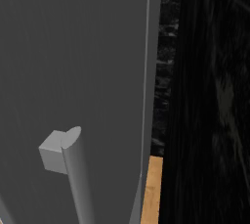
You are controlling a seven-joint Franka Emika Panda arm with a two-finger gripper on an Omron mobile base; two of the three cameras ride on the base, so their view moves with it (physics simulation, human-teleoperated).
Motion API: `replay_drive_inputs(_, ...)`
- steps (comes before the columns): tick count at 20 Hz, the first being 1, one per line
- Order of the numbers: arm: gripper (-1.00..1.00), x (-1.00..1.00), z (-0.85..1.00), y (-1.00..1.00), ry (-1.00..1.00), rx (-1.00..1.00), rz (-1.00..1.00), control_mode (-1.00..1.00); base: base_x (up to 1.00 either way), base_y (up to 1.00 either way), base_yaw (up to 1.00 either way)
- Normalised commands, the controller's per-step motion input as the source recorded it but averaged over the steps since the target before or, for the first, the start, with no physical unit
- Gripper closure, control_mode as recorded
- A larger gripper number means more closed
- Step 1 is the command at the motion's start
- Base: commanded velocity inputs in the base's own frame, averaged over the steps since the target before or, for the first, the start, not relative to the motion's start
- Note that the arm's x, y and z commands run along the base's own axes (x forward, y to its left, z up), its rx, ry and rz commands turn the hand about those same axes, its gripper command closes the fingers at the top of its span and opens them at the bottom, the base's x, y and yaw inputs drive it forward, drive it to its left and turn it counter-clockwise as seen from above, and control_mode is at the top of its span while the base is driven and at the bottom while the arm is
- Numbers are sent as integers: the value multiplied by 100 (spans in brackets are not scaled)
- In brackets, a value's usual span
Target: Place one cucumber and one steak in each tupperware on the nearby counter, to pack two identical lunches.
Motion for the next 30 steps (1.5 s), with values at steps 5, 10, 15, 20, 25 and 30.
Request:
replay_drive_inputs(5, -100, -19, 9, 28, -3, -1, 0, -100, 0, 0, 0)
replay_drive_inputs(10, -100, -23, 42, 71, -28, -11, 9, -100, 0, 0, 0)
replay_drive_inputs(15, -100, -7, 76, 63, -22, -5, 13, -100, 0, 0, 0)
replay_drive_inputs(20, -100, 0, 69, 51, -10, -1, 5, -100, 0, 0, 0)
replay_drive_inputs(25, -100, 8, 36, 22, 0, 2, 2, -100, 0, 0, 0)
replay_drive_inputs(30, -100, 17, 3, 19, -5, 2, 0, -100, 0, 0, 0)
